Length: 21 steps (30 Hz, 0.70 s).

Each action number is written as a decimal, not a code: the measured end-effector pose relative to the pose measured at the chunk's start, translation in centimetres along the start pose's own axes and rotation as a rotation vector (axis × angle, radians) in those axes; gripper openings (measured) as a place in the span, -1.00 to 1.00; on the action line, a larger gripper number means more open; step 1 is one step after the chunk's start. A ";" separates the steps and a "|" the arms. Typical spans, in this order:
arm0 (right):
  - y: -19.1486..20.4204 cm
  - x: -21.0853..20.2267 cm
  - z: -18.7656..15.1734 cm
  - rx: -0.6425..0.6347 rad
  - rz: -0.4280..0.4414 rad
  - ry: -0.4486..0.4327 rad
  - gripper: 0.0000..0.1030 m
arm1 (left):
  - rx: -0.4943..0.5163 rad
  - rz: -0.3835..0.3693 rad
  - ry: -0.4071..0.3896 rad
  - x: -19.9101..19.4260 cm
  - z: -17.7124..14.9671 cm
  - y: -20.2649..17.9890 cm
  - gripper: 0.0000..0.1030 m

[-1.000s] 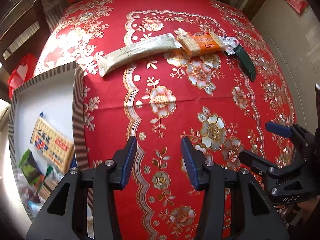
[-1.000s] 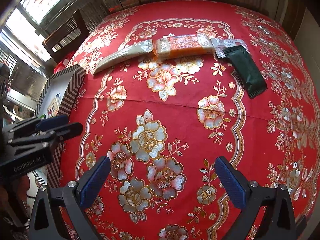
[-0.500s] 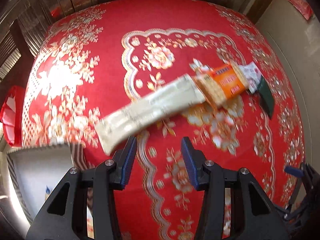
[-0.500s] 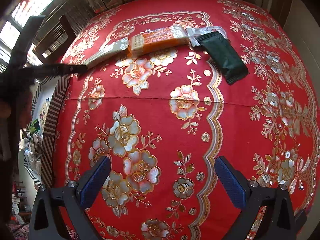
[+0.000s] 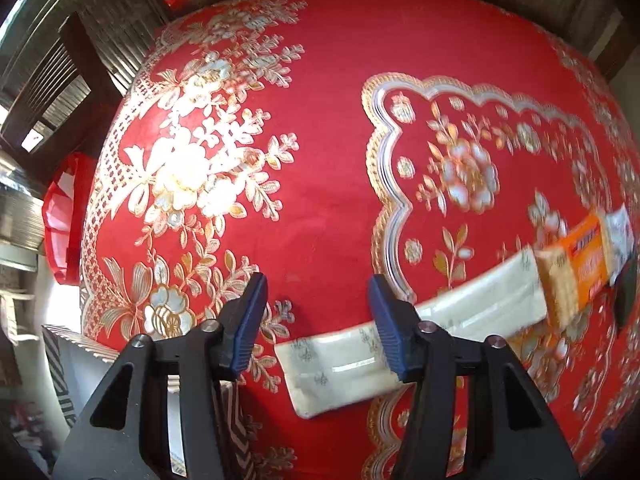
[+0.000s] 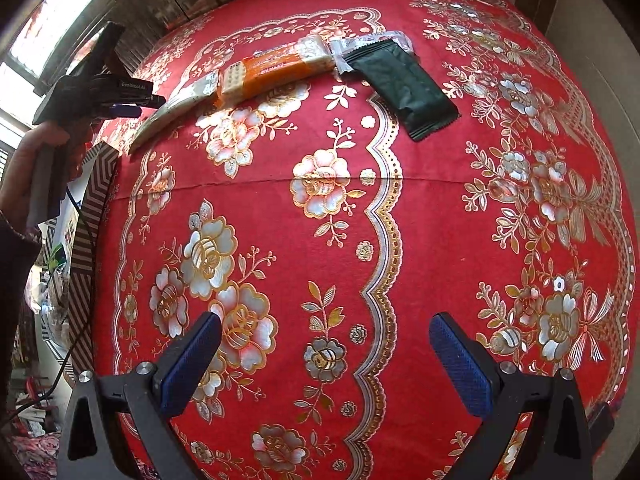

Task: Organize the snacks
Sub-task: 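Grasp the white double-stick pack with left tool while right tool grasps dark green pack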

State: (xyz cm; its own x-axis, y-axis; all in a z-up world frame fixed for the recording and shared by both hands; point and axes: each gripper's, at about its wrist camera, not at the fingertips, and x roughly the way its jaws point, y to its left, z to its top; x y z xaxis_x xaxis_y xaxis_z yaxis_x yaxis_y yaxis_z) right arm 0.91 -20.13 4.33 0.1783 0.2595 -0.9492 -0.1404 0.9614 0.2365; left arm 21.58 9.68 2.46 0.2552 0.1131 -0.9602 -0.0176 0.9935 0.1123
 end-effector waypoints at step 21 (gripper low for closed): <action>-1.0 -1.7 2.1 0.054 0.031 -0.076 1.00 | -0.004 -0.336 0.057 -5.2 -12.3 -6.9 0.07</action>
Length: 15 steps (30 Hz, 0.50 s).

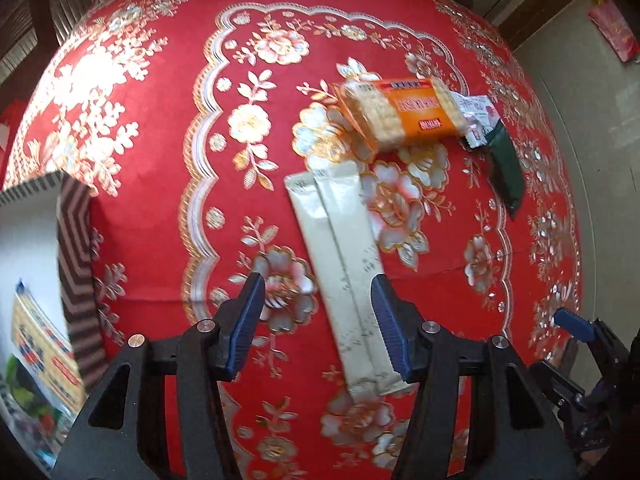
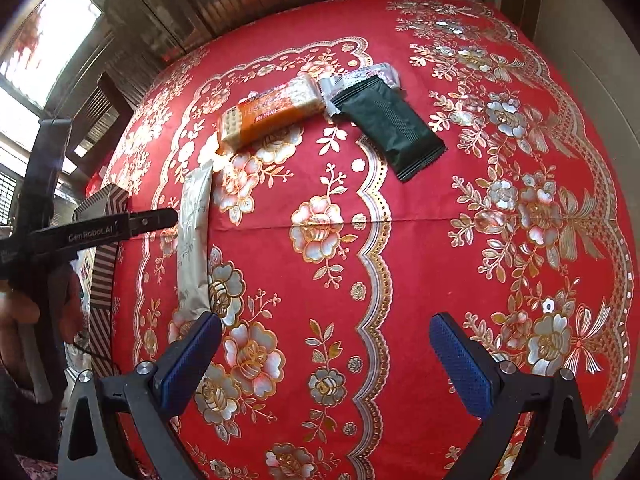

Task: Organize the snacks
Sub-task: 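Grasp the white double-stick pack with left tool while right tool grasps dark green pack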

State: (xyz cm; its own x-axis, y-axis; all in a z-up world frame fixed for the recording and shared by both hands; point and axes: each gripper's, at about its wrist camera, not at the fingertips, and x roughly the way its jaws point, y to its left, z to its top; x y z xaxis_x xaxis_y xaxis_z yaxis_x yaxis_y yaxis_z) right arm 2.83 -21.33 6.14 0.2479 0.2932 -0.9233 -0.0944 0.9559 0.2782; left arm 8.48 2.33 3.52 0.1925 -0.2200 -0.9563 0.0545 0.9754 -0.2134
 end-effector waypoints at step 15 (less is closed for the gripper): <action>-1.1 -4.8 1.3 -0.036 0.011 -0.219 0.77 | 0.030 0.056 -0.030 1.2 0.0 -2.4 0.07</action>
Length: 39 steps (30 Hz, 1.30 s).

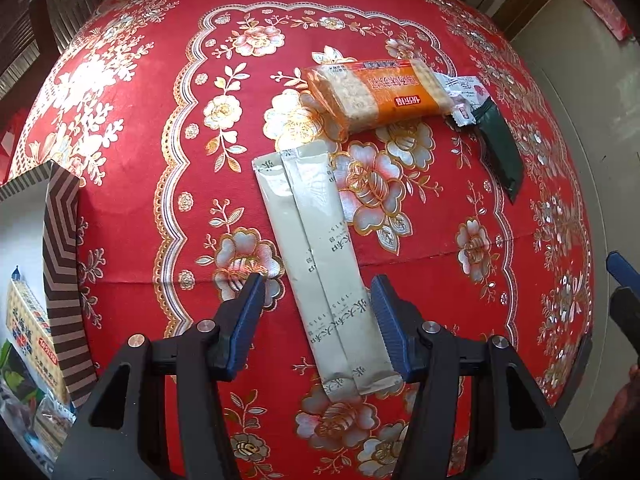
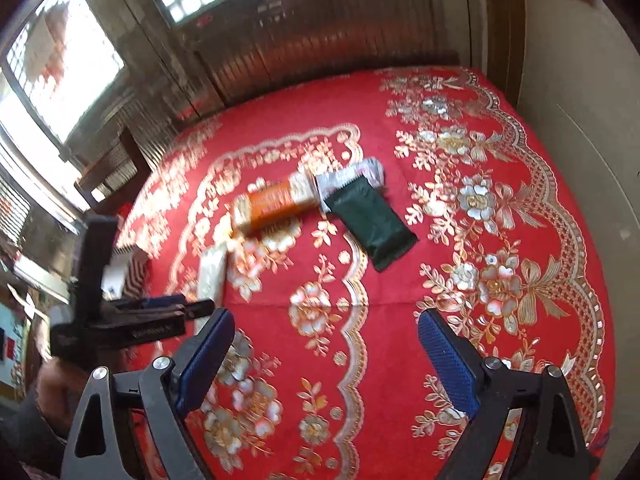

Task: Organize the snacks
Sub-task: 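Grasp the white double-stick pack with left tool while right tool grasps dark green pack, then carry the white pack and dark green pack over the white tray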

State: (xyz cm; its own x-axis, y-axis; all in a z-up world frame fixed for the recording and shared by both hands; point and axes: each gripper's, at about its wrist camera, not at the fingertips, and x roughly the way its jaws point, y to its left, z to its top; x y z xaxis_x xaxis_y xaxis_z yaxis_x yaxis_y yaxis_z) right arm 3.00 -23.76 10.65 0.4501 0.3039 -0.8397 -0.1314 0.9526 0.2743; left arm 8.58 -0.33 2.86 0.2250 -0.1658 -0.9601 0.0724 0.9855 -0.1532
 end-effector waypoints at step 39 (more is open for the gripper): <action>-3.8 13.6 7.9 -0.352 -0.100 0.182 -0.09 | -0.065 0.182 -0.023 2.8 0.1 -1.6 0.48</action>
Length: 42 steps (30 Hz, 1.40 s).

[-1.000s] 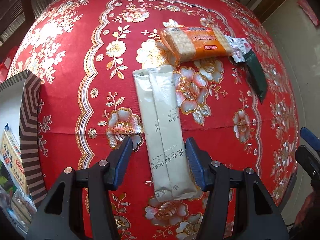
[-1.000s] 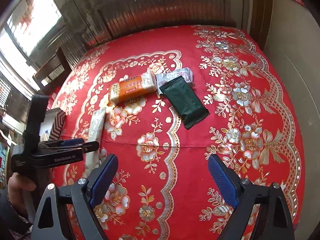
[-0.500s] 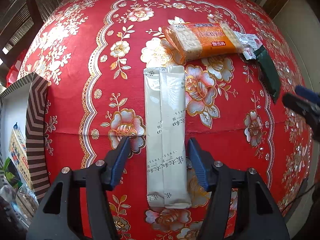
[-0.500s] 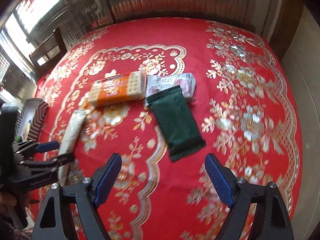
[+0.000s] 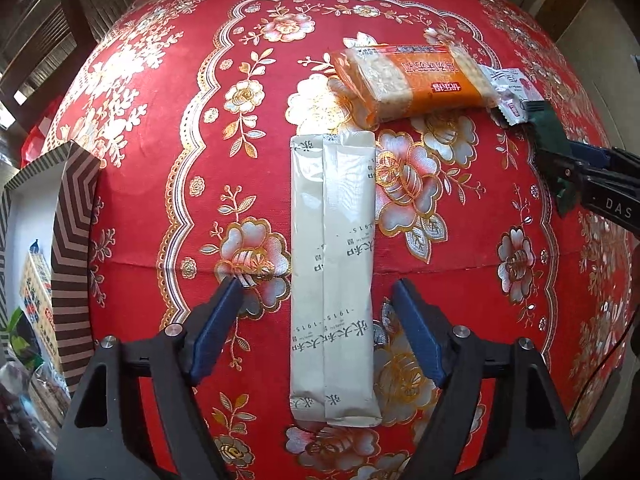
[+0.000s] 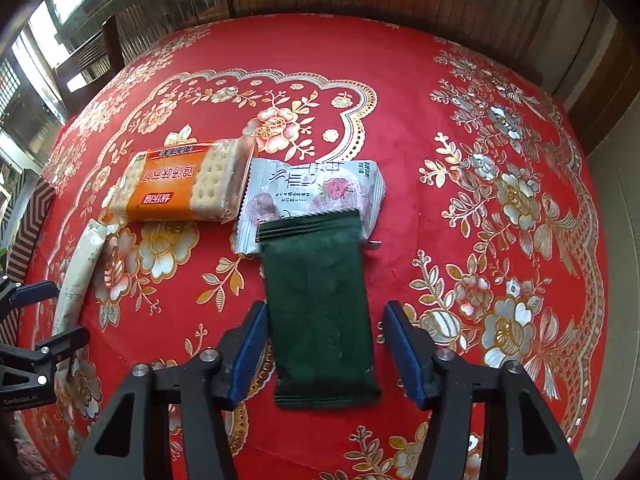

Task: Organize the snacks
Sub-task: 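Carry the white pack and dark green pack over the white tray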

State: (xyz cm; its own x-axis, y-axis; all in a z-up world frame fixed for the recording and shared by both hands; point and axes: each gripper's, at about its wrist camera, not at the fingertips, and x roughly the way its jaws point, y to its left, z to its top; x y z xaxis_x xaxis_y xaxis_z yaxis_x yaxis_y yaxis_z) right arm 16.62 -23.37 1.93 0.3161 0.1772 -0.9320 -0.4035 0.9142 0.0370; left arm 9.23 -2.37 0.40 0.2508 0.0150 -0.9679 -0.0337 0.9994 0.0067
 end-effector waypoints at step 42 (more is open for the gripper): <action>24.3 -6.0 -1.3 -0.191 0.224 0.005 -0.17 | -0.260 0.028 -0.188 -12.3 -8.6 20.8 -0.42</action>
State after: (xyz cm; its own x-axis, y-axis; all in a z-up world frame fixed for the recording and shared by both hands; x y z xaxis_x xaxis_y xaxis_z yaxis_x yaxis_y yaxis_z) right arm 3.78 -2.70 7.91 0.1969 0.3651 -0.9099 -0.6170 0.7674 0.1744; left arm -2.91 17.96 10.33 0.4196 0.0718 -0.9049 -0.2832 0.9575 -0.0553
